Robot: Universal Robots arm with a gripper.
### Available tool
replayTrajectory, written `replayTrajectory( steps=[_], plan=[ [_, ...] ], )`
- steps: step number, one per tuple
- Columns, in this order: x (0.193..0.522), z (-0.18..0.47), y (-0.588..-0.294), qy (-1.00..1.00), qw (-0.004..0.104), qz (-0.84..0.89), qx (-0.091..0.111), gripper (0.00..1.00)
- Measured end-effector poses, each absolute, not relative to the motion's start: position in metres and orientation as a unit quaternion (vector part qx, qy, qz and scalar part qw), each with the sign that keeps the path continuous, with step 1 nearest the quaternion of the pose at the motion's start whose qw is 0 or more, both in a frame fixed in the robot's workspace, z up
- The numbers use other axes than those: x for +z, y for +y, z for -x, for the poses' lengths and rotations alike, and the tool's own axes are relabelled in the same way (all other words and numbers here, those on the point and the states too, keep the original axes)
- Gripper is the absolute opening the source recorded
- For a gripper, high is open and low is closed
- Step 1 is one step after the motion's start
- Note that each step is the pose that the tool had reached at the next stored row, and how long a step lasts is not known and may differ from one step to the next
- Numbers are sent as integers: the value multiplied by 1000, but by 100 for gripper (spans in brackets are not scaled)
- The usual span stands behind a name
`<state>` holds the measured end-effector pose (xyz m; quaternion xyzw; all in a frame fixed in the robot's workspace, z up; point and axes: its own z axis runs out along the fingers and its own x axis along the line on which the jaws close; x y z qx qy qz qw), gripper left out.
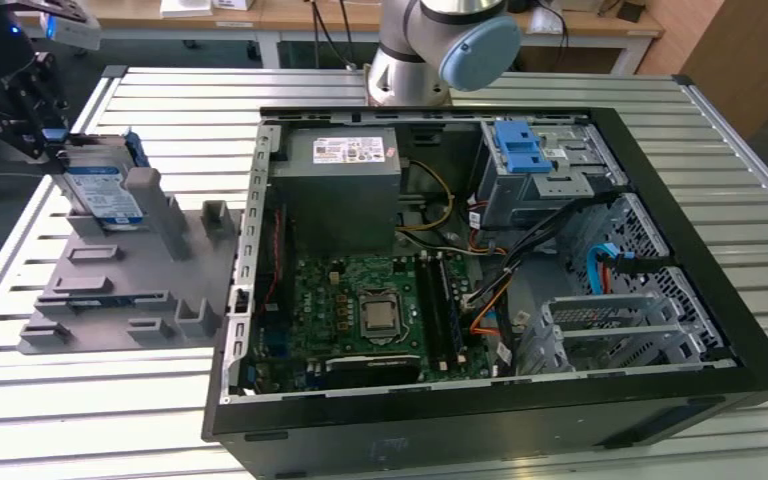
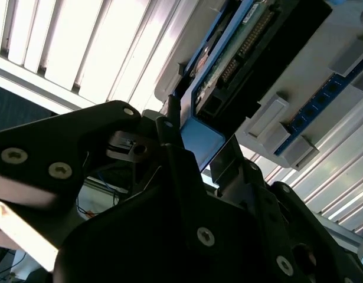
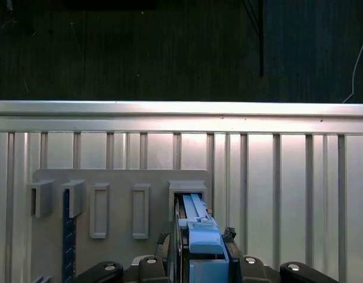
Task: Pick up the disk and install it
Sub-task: 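Pick up the disk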
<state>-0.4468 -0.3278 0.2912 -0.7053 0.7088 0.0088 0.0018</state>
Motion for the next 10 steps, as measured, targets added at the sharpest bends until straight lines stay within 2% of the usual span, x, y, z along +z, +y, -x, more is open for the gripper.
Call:
replayTrajectory(
  steps=[2, 3, 10],
  plan=[
    [291, 447, -328, 709, 2, 705, 9, 45],
    [291, 447, -328, 709, 2, 705, 9, 38],
    [291, 447, -328, 709, 2, 705, 9, 37]
  ],
)
